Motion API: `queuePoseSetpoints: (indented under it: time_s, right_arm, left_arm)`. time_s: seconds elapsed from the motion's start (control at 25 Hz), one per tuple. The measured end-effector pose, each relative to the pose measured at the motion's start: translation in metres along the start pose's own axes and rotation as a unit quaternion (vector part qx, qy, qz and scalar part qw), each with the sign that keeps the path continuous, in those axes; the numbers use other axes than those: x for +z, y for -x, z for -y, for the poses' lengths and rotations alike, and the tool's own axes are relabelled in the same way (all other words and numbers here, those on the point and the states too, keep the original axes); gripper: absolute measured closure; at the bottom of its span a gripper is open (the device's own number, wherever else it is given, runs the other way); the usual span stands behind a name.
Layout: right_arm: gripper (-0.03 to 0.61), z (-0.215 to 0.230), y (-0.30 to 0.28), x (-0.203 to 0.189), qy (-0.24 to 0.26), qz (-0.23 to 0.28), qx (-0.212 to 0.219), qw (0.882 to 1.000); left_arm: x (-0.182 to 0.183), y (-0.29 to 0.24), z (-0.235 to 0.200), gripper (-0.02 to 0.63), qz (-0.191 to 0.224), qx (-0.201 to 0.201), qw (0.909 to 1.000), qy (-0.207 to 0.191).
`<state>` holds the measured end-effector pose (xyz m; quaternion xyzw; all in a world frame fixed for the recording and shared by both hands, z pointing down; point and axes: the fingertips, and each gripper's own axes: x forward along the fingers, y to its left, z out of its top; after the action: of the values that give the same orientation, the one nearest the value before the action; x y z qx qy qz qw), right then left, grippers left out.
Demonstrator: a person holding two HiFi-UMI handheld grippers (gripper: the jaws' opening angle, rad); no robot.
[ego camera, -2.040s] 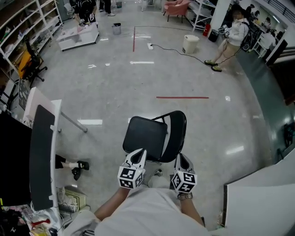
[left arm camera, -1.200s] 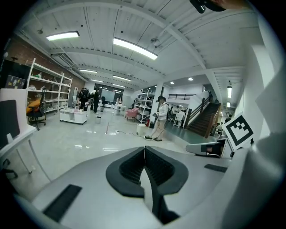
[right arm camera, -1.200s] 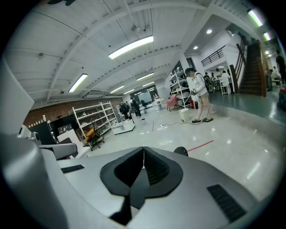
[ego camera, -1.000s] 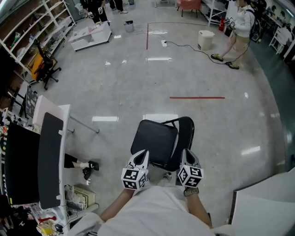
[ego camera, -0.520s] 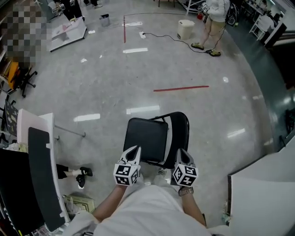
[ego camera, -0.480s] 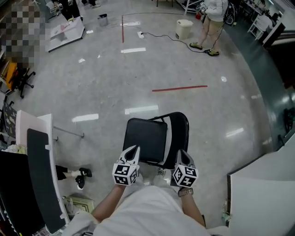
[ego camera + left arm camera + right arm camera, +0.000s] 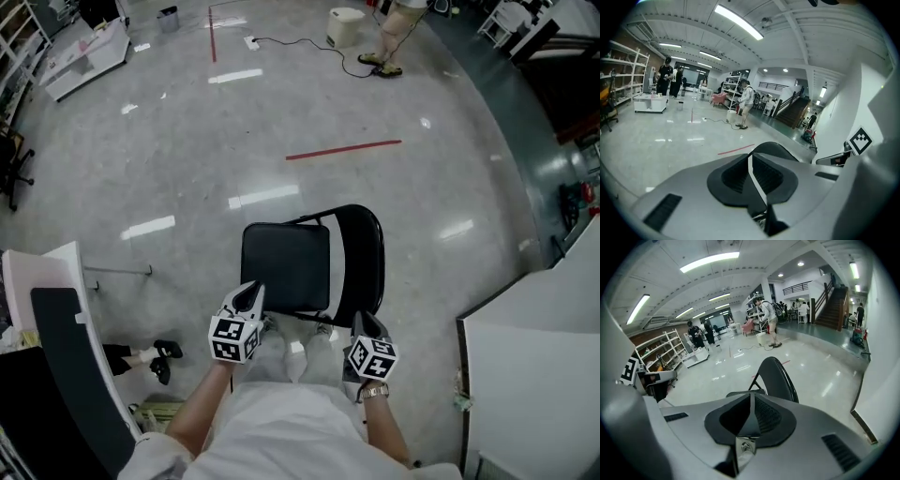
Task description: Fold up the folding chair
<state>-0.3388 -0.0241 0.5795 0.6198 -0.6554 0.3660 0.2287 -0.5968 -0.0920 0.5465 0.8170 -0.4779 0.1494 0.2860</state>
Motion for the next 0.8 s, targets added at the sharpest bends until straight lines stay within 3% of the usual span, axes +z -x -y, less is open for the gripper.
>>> queuePoseSetpoints:
  time_s: [0.08, 0.2, 0.36, 0.48, 0.56, 0.64, 0.8]
  right_arm:
    - [0.564, 0.009, -0.015, -0.001, 0.005, -0.014, -0.005, 1.000]
    - [0.478, 0.026, -0.037, -0.002, 0.003, -0.025, -0.011, 1.000]
    - [0.413, 0.046, -0.059, 0.007, 0.017, -0.022, -0.028, 0.999]
    - [0.400, 0.065, -0.080, 0.032, 0.044, -0.001, -0.047, 0.998]
    - [0.396, 0.079, -0.098, 0.044, 0.067, -0.001, -0.061, 0.996]
    - [0.391, 0.093, -0.118, 0.047, 0.090, -0.015, -0.078, 0.993]
    - [0.377, 0.116, -0.154, 0.042, 0.112, -0.057, -0.099, 0.987]
  left_arm:
    - [-0.011, -0.010, -0.005, 0.601, -0.014, -0.001, 0.9999, 0.005]
    - [-0.035, -0.024, -0.012, 0.600, -0.044, -0.008, 0.9989, 0.017]
    - [-0.061, -0.026, -0.021, 0.600, -0.076, -0.012, 0.9967, 0.024]
    - [-0.069, -0.040, -0.025, 0.597, -0.086, -0.019, 0.9959, 0.021]
    - [-0.073, -0.053, -0.025, 0.555, -0.092, -0.031, 0.9949, 0.026]
    - [-0.076, -0.067, -0.023, 0.506, -0.100, -0.041, 0.9938, 0.029]
    - [-0.084, -0.093, -0.019, 0.483, -0.109, -0.055, 0.9921, 0.027]
